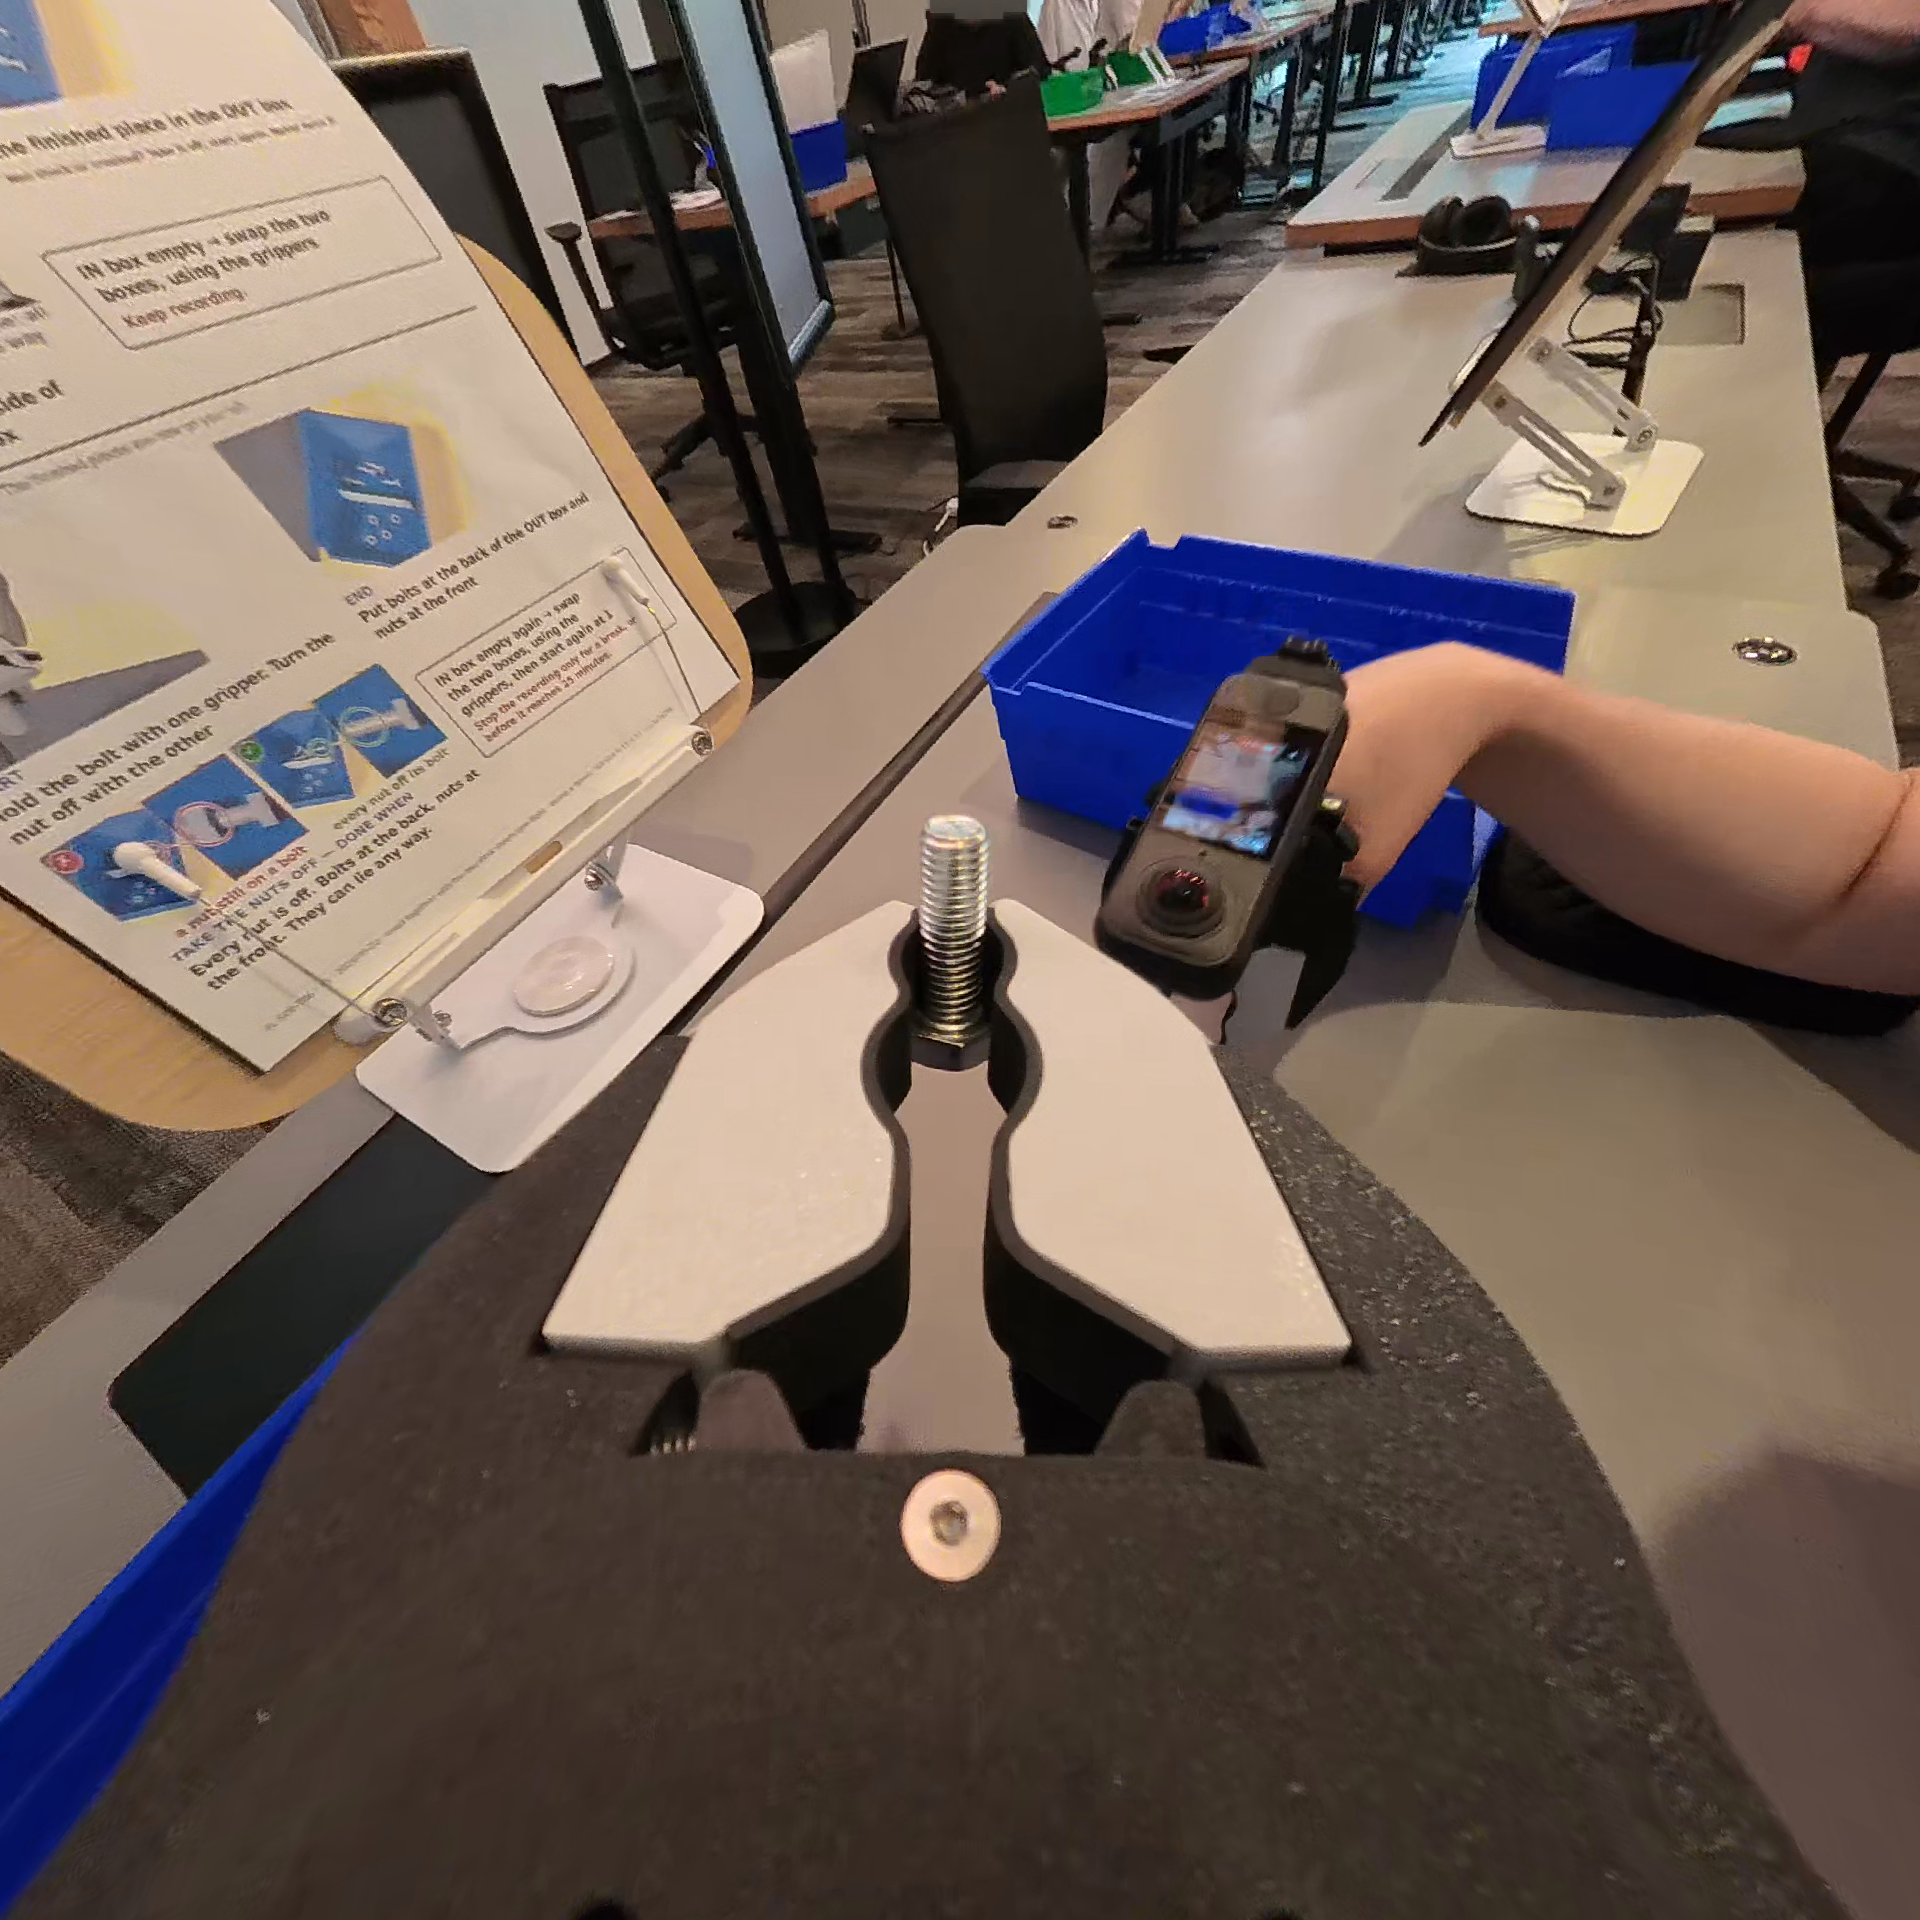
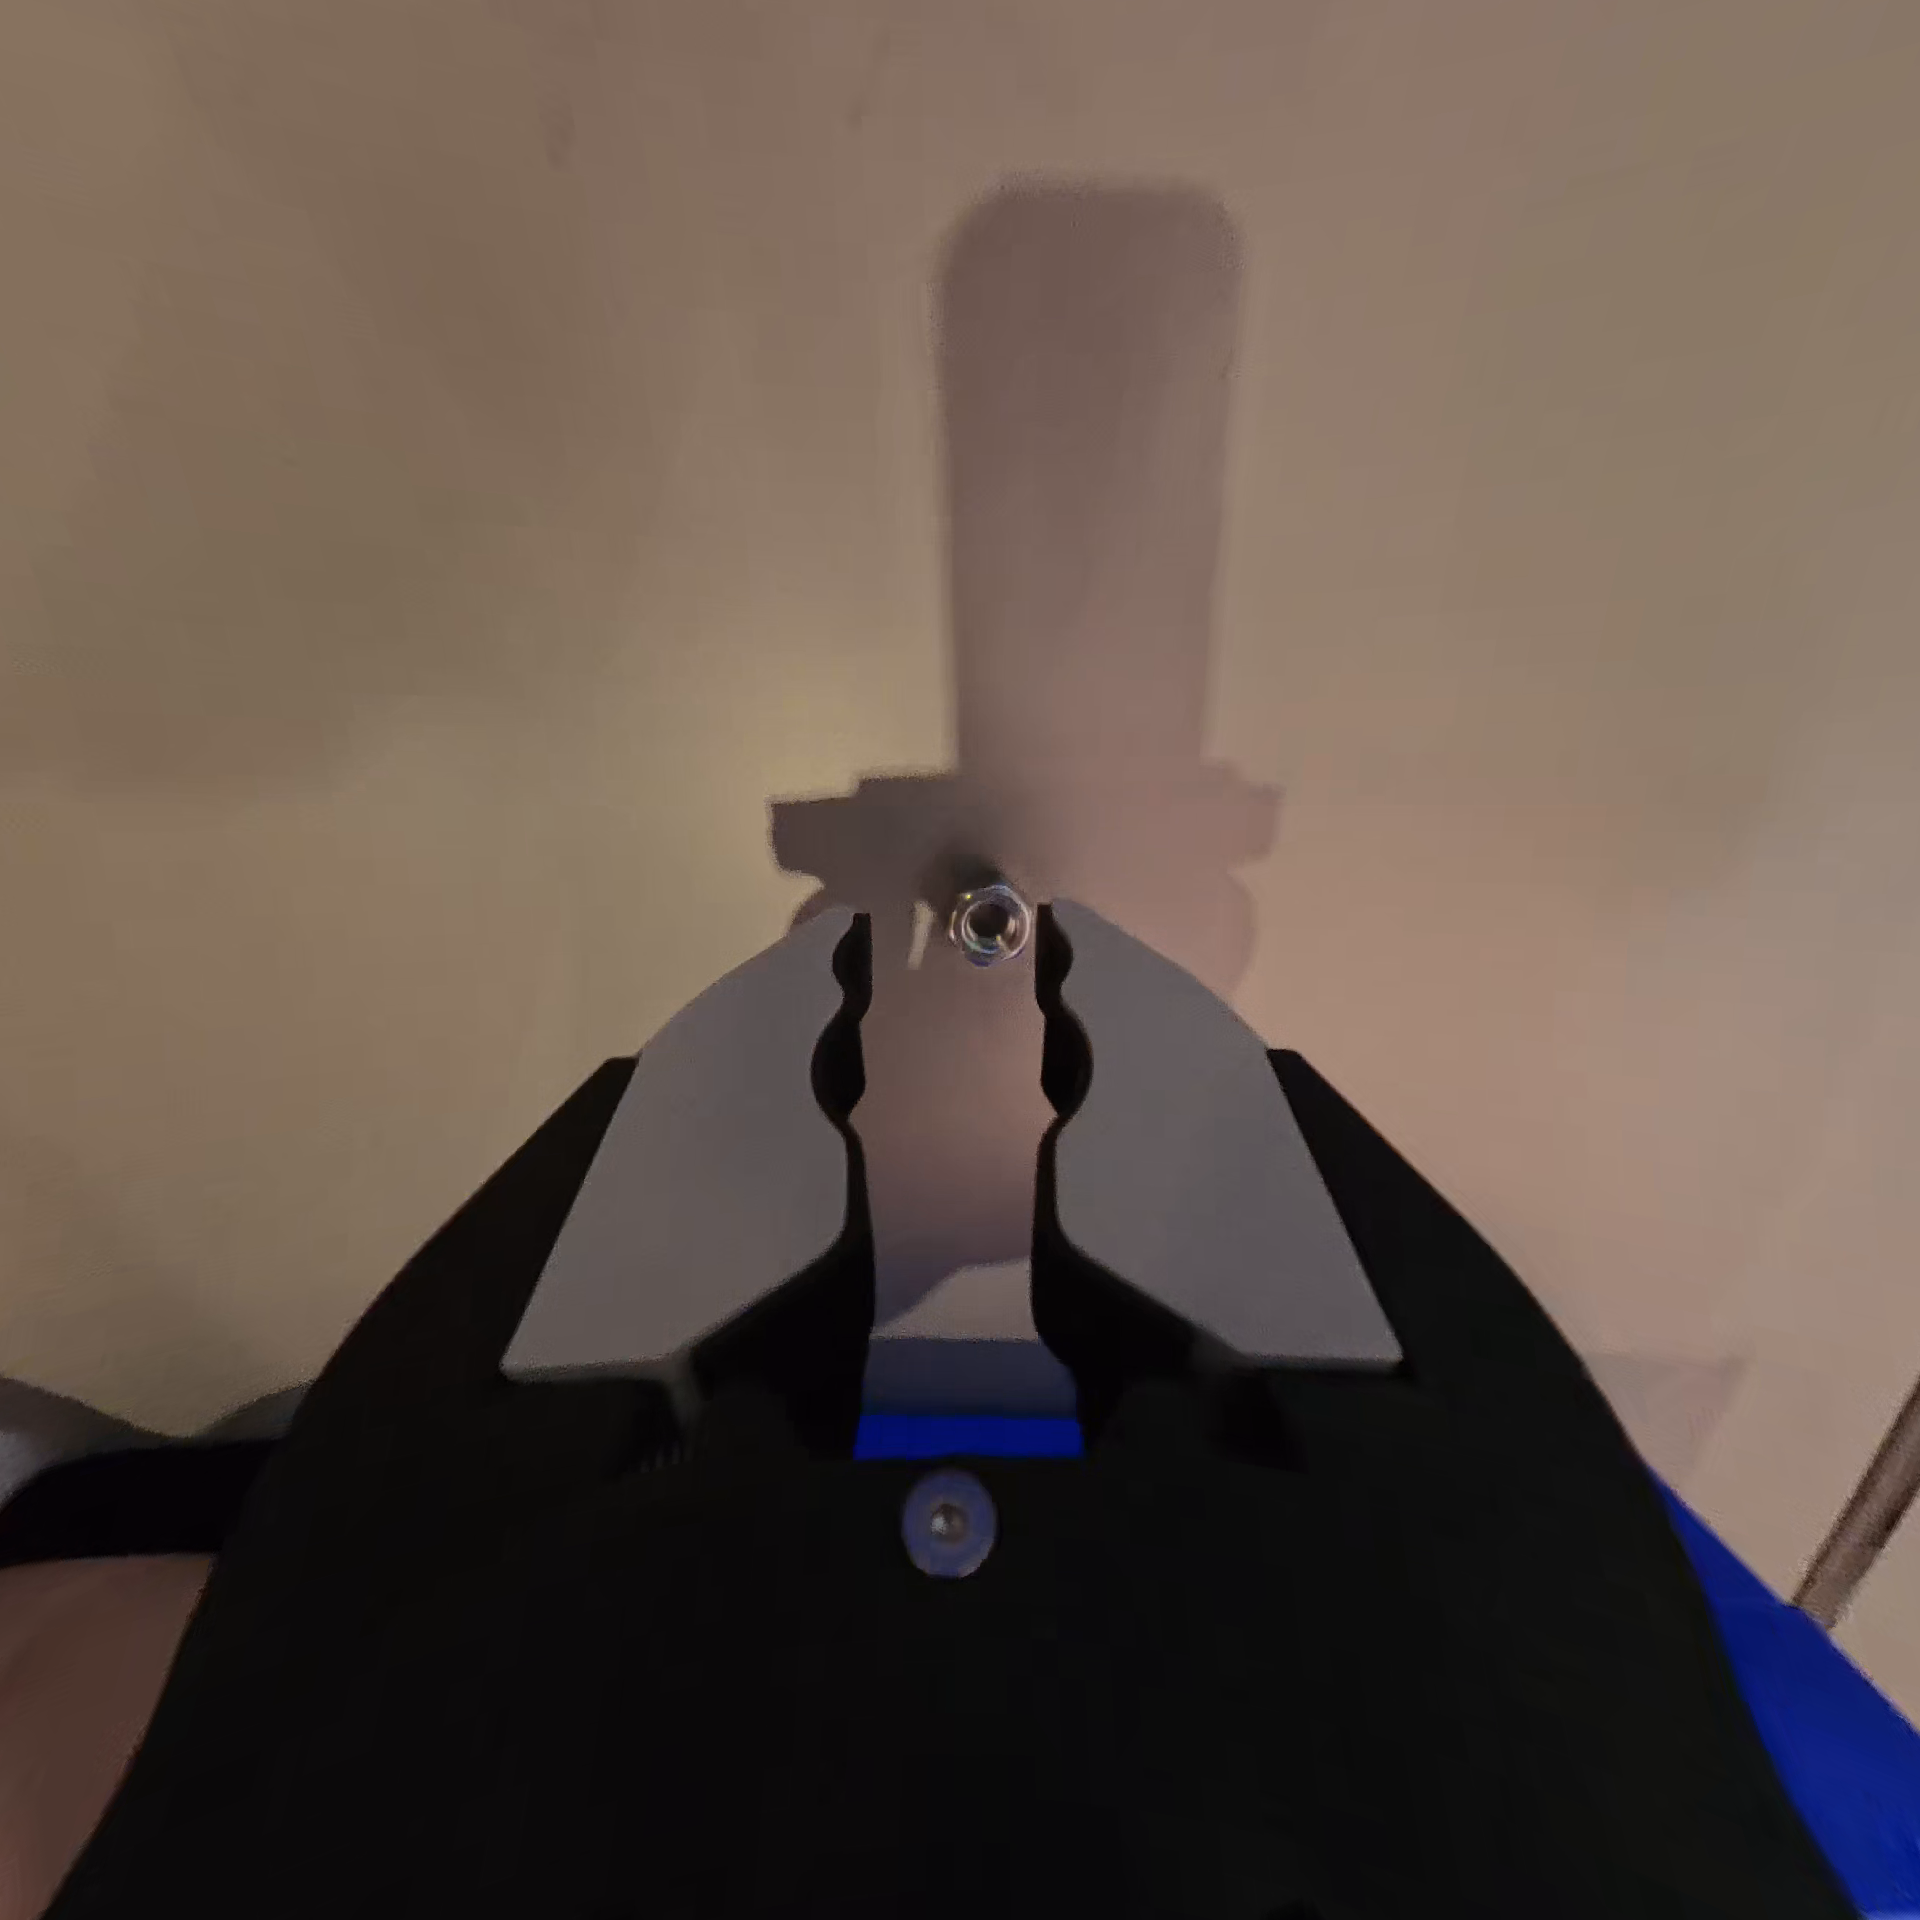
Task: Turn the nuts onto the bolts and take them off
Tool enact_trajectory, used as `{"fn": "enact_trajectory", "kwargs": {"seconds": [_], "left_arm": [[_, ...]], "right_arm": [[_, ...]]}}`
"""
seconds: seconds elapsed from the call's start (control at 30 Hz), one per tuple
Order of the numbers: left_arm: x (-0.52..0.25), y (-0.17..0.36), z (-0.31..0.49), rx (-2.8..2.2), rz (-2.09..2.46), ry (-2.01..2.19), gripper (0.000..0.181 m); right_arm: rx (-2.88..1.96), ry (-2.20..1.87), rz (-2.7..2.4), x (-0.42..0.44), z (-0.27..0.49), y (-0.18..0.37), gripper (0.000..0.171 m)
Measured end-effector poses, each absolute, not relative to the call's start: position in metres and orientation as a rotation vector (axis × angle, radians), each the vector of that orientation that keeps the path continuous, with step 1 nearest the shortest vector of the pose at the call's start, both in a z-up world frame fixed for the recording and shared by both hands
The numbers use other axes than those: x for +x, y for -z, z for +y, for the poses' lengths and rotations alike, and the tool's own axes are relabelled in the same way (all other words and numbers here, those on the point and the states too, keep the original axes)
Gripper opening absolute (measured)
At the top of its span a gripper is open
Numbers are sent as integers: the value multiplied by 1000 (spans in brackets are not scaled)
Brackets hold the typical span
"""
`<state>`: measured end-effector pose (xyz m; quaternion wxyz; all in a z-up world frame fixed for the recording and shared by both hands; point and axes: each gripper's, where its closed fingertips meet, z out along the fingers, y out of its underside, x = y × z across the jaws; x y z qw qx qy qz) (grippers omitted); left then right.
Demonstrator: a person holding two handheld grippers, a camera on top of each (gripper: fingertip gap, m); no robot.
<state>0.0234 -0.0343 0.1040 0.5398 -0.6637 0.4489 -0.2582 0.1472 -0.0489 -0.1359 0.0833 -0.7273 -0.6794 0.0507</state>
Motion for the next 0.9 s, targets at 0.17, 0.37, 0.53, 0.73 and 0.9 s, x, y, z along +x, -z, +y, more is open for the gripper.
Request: {"fn": "enact_trajectory", "kwargs": {"seconds": [0.17, 0.37, 0.53, 0.73, 0.9], "left_arm": [[20, -108, -35, -1564, 1067, 585, 9], [21, -108, -36, -1563, 1075, 601, 9], [21, -107, -37, -1565, 1086, 593, 9], [25, -102, -36, -1557, 1118, 575, 9], [52, -72, -35, -1597, 1239, 523, 9]], "right_arm": [[-2317, -57, -1910, 153, -38, 146, 32], [-2366, -59, -1929, 156, -42, 157, 26], [-2431, -52, -1898, 159, -43, 162, 18], [-2355, -130, -1834, 157, -38, 131, 18], [-2002, -453, -1585, 148, -42, 22, 18]]}}
